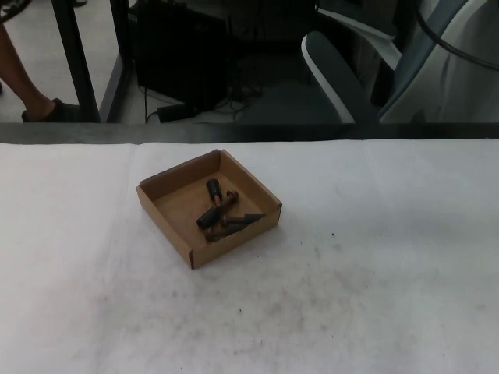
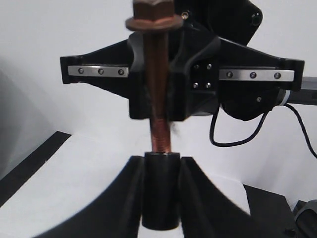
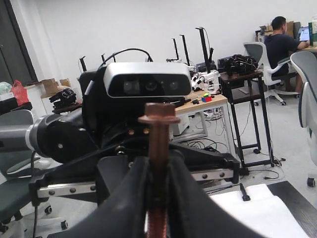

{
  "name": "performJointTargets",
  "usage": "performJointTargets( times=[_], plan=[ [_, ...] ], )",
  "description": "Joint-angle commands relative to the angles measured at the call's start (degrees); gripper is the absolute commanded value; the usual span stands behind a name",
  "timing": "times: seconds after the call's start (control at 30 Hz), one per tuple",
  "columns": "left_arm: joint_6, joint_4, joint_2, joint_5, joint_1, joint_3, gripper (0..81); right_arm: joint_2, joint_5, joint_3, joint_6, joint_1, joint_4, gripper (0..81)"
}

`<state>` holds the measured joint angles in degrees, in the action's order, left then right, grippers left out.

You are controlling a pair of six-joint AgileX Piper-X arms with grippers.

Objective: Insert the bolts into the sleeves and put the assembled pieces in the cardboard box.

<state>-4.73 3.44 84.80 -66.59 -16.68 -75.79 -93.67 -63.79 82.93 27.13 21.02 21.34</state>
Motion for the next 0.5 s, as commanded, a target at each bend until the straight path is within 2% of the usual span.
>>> performJointTargets(
  times=[0.0,0.47],
  plan=[
    [0.1,-1.1,-0.4,-0.4,0.0,-0.5,0.4,-0.1,0.0,0.2,-0.3,0.3,0.0,0.2],
    [0.0,-3.4,-0.4,0.3,0.0,-0.5,0.4,-0.3,6.6,0.6,-0.3,1.5,0.8,0.2]
  ],
)
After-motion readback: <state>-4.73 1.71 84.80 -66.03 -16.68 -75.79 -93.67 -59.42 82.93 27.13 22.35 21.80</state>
